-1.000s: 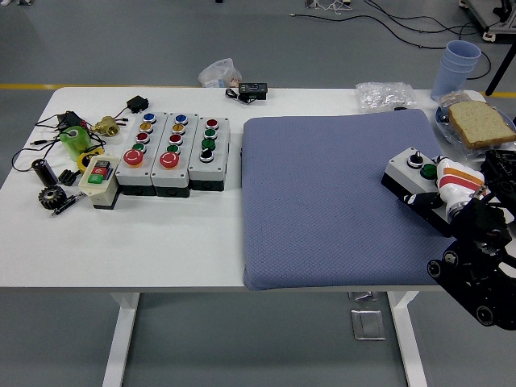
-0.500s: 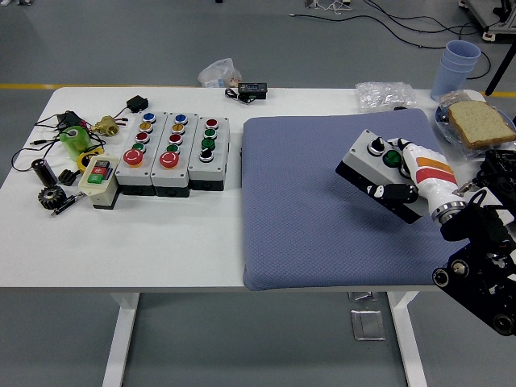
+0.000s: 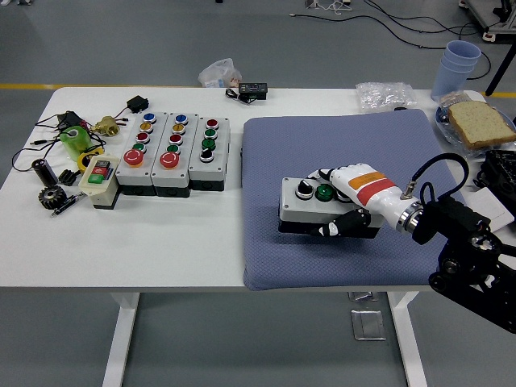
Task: Pick up the button,place it on the desk,press the button,press the button
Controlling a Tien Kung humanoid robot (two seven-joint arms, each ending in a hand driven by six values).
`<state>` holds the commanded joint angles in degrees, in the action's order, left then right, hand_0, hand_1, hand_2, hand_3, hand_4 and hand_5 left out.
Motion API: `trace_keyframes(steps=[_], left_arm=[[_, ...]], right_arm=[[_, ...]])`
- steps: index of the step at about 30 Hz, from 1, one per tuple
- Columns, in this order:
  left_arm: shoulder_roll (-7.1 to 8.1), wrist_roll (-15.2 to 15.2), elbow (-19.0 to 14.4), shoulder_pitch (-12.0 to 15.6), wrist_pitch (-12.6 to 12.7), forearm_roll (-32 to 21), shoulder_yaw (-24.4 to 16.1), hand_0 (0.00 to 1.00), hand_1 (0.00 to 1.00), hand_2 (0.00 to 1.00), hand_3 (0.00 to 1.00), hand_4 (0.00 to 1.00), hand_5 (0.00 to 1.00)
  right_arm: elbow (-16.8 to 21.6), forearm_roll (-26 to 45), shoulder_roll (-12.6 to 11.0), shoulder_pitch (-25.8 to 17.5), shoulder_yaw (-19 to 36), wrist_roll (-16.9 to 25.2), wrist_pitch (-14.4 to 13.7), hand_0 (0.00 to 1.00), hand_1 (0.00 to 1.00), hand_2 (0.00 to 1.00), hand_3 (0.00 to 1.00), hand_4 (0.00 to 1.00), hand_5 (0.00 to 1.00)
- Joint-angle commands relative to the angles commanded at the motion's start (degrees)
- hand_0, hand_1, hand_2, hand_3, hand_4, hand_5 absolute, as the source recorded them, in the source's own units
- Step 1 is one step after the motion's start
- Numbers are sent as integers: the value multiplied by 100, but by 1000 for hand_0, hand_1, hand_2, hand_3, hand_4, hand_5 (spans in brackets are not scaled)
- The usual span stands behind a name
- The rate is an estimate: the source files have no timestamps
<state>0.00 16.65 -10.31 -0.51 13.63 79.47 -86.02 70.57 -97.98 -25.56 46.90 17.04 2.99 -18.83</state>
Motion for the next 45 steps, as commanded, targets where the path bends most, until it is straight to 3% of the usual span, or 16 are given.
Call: trace_keyframes(steps=[6, 19, 26, 41, 42, 45], left_arm=[[0, 5, 0, 2, 3, 5, -3, 557, 421, 424, 430, 266, 390], [0, 60, 0, 30, -33, 313, -87, 557, 421, 424, 430, 264, 391], [0, 29, 0, 69, -29, 175, -5, 557, 421, 424, 430, 262, 392], [0, 24, 0, 25, -21, 77, 40, 558, 421, 424, 430, 261, 389], [0, 24, 0, 26, -21, 74, 41, 558, 420, 424, 429, 267, 389], [0, 23, 0, 24, -17, 65, 38, 558, 420, 424, 429, 267, 389]], right_arm=[[-320, -24, 116, 77, -154, 405, -174, 252, 213, 380, 391, 583, 353], [-998, 204, 272, 97, -217, 867, -446, 259, 214, 381, 398, 556, 376], [-1299, 330, 320, 95, -294, 1215, -647, 265, 224, 390, 413, 549, 370], [-1614, 380, 417, 97, -325, 1187, -671, 271, 249, 437, 472, 551, 324], [-1622, 371, 418, 94, -326, 1184, -677, 269, 271, 467, 515, 581, 254], [-1627, 328, 427, 98, -341, 1157, -695, 269, 271, 467, 515, 581, 254]])
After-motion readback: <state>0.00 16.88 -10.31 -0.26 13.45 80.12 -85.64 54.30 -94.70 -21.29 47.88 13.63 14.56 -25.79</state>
